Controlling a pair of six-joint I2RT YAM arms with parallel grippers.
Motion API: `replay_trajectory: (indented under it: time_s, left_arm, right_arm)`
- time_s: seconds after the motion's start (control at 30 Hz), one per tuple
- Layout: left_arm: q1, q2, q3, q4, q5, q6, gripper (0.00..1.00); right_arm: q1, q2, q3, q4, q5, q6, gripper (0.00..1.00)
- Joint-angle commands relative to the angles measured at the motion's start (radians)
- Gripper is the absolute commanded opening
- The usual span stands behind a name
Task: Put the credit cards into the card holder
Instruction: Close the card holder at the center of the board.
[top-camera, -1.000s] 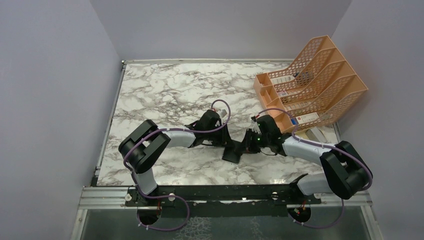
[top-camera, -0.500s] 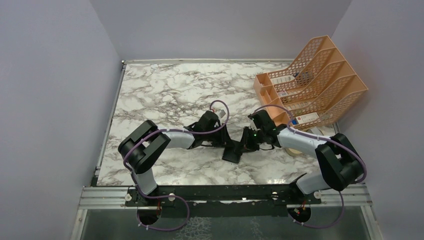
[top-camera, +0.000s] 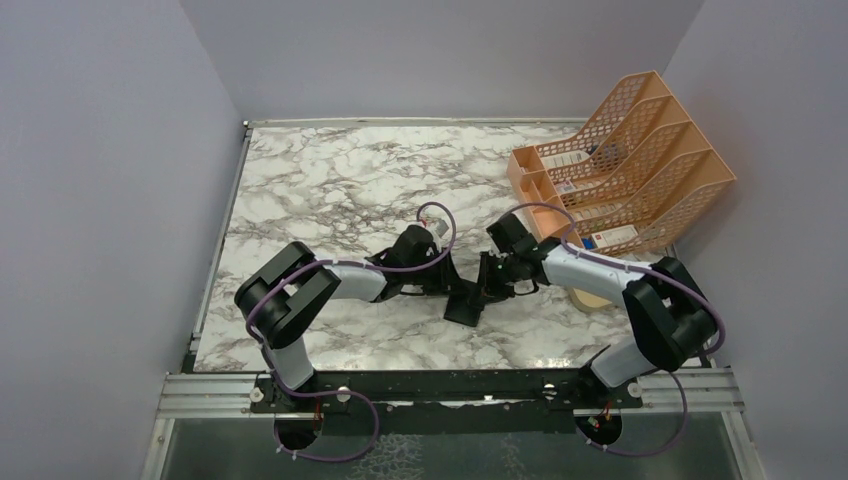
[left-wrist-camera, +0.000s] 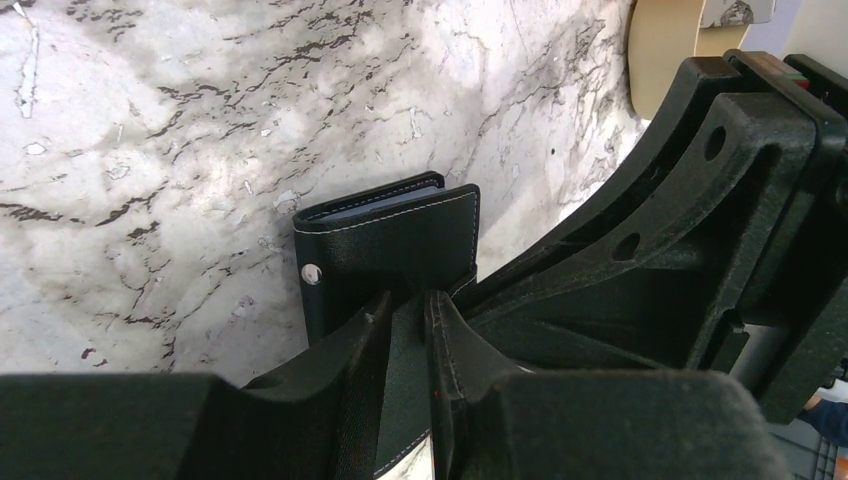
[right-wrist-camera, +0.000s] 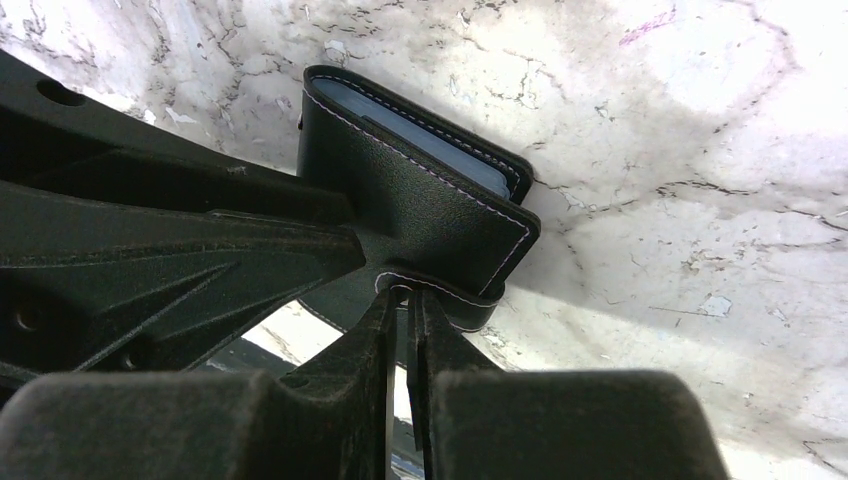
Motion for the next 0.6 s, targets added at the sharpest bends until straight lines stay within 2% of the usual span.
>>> replay_trajectory:
  time_s: [0.0, 0.2, 0.37, 0.57]
  left_arm:
    - [-0.024, 0.021, -0.047, -0.118, 0.013, 0.02, 0.22]
    - [0.023, -0.058, -0.061, -0.158, 0.004, 0.048, 0.22]
    - [0.047, -0.137, -0.085, -0.187, 0.004, 0.062, 0.23]
    - [0.058, -0.267, -0.079, -0.265, -0.043, 0.09, 0.27]
  right_arm:
    - [0.043, 0.148, -0.066, -0.021, 0.279, -0.031, 0.08]
    - [0.063, 0.173, -0.04, -0.08, 0.357, -0.045, 0.08]
    - [0.064, 0.134, 0.006, -0.064, 0.319, -0.092, 0.09]
    - [0.063, 0.027, 0.086, -0.067, 0.289, -0.136, 0.16]
